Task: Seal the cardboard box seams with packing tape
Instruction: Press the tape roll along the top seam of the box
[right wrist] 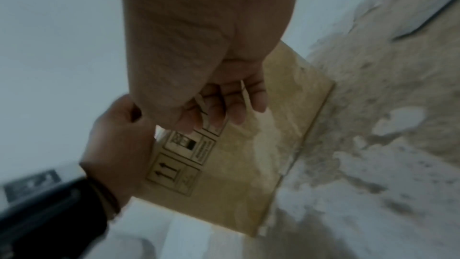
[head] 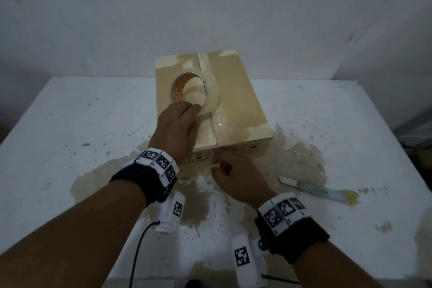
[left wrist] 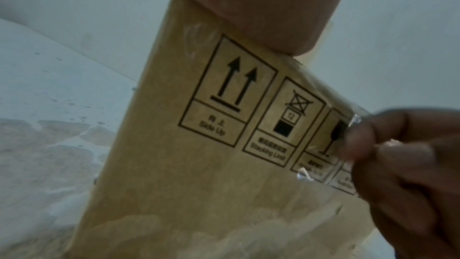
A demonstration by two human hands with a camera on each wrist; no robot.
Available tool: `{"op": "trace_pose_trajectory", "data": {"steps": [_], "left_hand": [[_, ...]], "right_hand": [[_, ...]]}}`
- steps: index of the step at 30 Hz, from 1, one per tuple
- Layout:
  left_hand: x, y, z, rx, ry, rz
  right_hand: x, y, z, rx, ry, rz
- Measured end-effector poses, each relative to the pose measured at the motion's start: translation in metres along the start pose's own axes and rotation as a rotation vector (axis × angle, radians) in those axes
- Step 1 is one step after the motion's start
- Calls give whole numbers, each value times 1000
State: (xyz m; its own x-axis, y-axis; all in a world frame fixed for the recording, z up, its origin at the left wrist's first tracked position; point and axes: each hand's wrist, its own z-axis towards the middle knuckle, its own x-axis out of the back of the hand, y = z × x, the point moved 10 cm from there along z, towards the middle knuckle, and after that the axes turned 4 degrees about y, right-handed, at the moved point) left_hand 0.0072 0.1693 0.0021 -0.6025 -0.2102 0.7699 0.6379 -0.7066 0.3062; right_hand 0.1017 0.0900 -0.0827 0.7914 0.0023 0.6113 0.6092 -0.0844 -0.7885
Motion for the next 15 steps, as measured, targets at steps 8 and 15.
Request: {"op": "trace_pose_trajectory", "data": {"steps": [8, 15], "left_hand": [[-1, -2, -1, 9, -3, -15], [0, 0, 0, 6, -4, -28]], "right_hand": [[1, 28, 9, -334, -61, 231], [6, 10, 5, -278, -74, 346]]}}
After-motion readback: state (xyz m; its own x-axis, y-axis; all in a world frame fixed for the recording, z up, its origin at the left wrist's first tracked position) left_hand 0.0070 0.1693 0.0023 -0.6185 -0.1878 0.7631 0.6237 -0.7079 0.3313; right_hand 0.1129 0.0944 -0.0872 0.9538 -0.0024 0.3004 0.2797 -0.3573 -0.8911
